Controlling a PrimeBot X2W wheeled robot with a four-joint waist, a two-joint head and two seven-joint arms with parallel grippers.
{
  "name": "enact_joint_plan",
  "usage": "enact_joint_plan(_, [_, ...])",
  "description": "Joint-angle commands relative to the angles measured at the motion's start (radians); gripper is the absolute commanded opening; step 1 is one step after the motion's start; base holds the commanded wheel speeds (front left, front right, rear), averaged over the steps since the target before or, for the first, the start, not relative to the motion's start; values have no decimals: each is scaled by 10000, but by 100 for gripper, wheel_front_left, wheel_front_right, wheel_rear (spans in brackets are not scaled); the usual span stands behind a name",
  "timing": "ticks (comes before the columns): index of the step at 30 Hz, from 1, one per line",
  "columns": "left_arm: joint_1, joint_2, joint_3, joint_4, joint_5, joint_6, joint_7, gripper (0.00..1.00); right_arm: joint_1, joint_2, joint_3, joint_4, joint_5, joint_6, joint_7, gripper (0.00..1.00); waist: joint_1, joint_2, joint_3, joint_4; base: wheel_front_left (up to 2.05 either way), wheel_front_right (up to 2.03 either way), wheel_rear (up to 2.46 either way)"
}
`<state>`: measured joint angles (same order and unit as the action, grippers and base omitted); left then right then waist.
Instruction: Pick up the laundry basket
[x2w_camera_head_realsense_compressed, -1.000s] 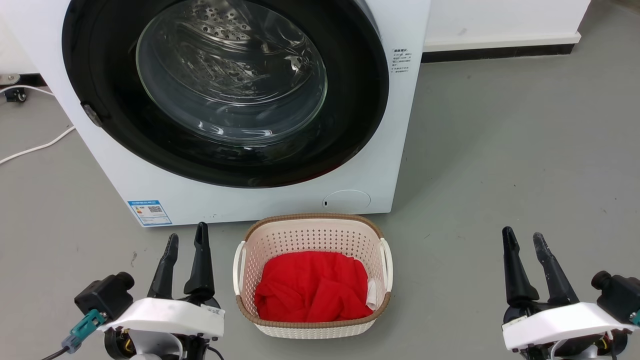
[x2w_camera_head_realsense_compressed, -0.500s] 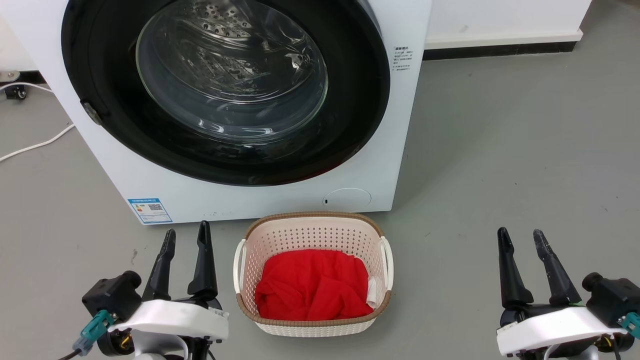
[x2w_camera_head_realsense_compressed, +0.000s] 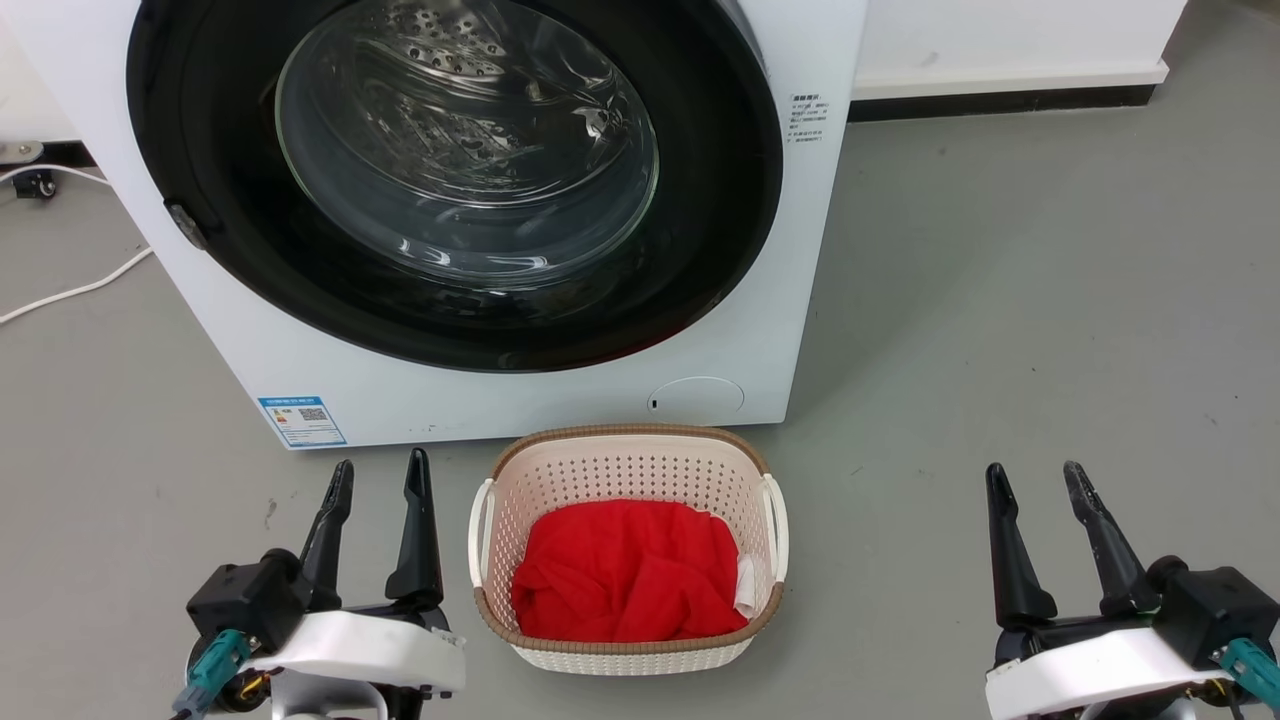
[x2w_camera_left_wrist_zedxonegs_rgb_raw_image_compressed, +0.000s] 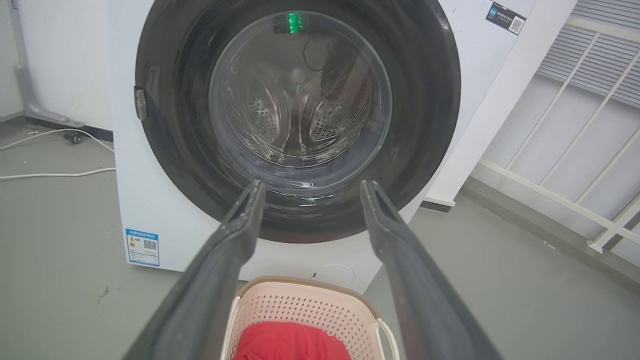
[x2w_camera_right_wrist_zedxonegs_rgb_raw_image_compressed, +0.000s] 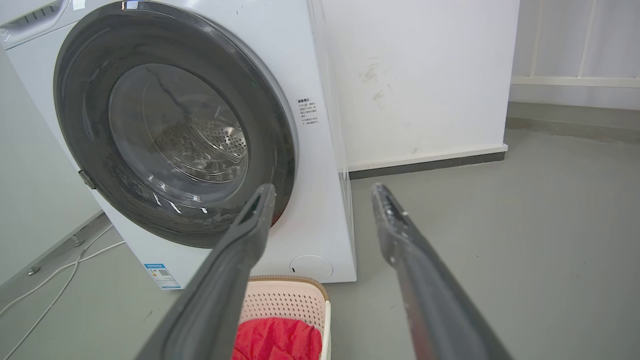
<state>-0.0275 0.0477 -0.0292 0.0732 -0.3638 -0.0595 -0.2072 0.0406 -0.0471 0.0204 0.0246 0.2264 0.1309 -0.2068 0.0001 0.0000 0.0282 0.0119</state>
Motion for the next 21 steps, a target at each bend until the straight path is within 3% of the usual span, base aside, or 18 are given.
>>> enact_joint_plan(1, [92,36,-15,-27,269,47,-109,100,85,-46,7,-115,-277,-3,-103,100,-1,0,-8,2,0,0,0])
enact_joint_plan(21, [247,37,-106,198,1687,259,-473,100,269,-50,-12,-70,-1671,-3,-480,100,-1,0,-65,72,0,0,0])
